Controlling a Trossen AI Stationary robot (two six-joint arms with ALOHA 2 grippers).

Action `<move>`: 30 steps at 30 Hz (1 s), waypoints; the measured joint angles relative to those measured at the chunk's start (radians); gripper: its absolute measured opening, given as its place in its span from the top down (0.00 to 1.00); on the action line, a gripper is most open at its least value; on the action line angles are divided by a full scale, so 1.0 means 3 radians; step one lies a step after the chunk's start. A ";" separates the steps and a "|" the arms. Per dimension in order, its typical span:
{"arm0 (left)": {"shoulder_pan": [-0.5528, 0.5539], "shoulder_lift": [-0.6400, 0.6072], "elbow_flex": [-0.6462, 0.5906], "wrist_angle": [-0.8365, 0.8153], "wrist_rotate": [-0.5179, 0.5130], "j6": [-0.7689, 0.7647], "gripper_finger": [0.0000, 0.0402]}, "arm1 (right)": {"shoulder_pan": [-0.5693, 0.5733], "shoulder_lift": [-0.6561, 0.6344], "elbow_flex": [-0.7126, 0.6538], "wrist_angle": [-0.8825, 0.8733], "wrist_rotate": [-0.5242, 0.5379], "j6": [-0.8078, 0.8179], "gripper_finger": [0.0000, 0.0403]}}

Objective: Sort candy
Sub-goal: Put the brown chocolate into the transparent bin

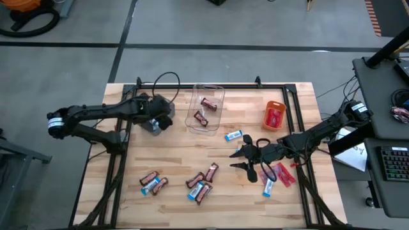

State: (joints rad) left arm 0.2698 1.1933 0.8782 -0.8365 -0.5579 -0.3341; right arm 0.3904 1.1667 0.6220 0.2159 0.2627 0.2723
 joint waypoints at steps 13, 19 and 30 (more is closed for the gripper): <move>-0.1499 -0.0357 0.0013 0.0426 -0.0321 -0.0542 0.69 | -0.0001 0.0154 0.0000 -0.0002 0.0094 -0.0216 0.60; -0.2157 -0.0313 -0.0014 0.0746 -0.0505 -0.0487 0.69 | -0.0001 0.0395 0.0143 -0.0004 0.0184 -0.0494 0.60; -0.2665 0.0058 -0.0380 0.1632 -0.0507 -0.0223 0.69 | -0.0001 0.0968 0.0561 -0.0006 0.0200 -0.0848 0.53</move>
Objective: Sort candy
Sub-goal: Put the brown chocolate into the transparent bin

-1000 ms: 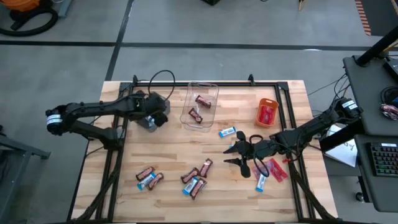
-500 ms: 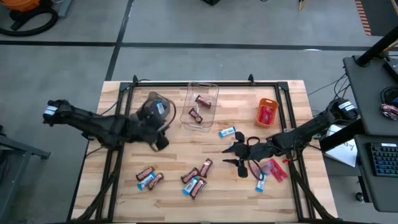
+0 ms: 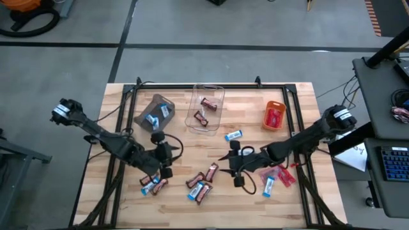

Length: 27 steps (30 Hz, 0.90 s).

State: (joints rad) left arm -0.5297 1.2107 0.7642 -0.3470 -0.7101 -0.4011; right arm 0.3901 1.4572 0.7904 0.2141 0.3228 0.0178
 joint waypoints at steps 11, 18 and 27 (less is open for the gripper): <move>-0.0007 0.0434 -0.0041 0.0304 -0.0310 -0.0013 0.69 | 0.0000 0.0480 0.0150 -0.0027 -0.0029 -0.0266 0.47; -0.0017 0.0509 -0.0043 0.0411 -0.0314 -0.0036 0.69 | -0.0001 0.0756 0.0265 -0.0165 -0.0034 -0.0238 0.47; -0.0014 0.0529 -0.0046 0.0520 -0.0373 0.0004 0.69 | -0.0122 0.1099 0.0347 -0.0168 -0.0024 -0.0191 0.47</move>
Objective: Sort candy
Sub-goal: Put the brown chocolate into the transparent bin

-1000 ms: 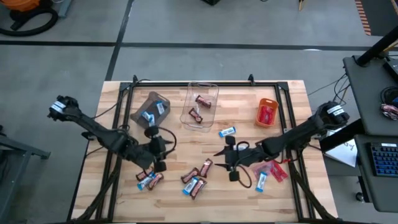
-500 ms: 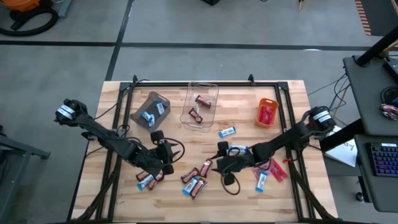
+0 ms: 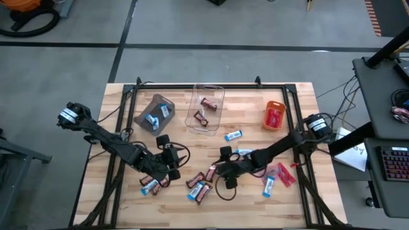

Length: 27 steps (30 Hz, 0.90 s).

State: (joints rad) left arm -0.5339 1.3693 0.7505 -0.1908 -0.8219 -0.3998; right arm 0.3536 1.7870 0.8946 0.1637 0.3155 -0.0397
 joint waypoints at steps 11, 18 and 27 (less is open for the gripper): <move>0.0003 -0.0002 -0.0002 0.0021 -0.0022 0.0052 0.69 | -0.0075 0.0087 0.0002 0.0016 -0.0029 -0.0015 0.57; 0.0003 -0.0004 -0.0002 0.0020 -0.0022 0.0067 0.69 | -0.0084 0.0084 0.0001 0.0007 -0.0012 -0.0171 0.69; 0.0003 -0.0004 -0.0002 0.0020 -0.0022 0.0068 0.69 | -0.0084 0.0084 0.0080 -0.0059 0.0258 -0.0751 0.56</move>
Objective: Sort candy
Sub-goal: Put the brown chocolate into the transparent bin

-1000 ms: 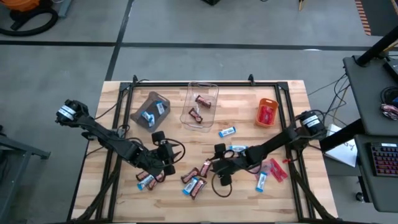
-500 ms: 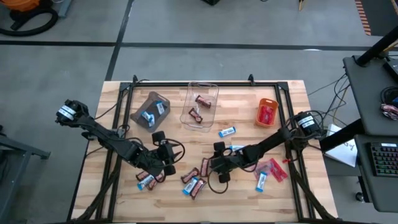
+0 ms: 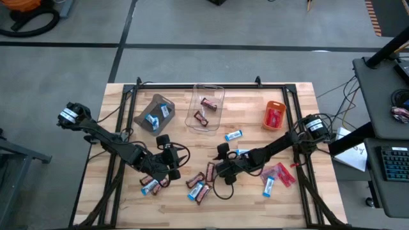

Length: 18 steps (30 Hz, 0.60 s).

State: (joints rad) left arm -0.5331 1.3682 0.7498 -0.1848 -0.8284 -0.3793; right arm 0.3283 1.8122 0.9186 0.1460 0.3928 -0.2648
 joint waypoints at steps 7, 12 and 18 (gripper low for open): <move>0.0000 0.0000 0.0000 -0.0001 0.0000 0.0001 0.69 | 0.0000 0.0012 0.0123 -0.0146 -0.0216 -0.0358 0.47; 0.0000 0.0000 0.0000 0.0007 -0.0001 0.0000 0.69 | 0.0001 0.0189 0.0279 -0.0149 -0.0361 -0.0533 0.48; 0.0000 -0.0001 0.0000 0.0020 -0.0001 -0.0005 0.69 | -0.0006 0.0328 0.0428 -0.0172 -0.0415 -0.0611 0.50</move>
State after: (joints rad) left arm -0.5331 1.3678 0.7498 -0.1787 -0.8288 -0.3809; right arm 0.3264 1.9106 1.0472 0.0945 0.2684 -0.4481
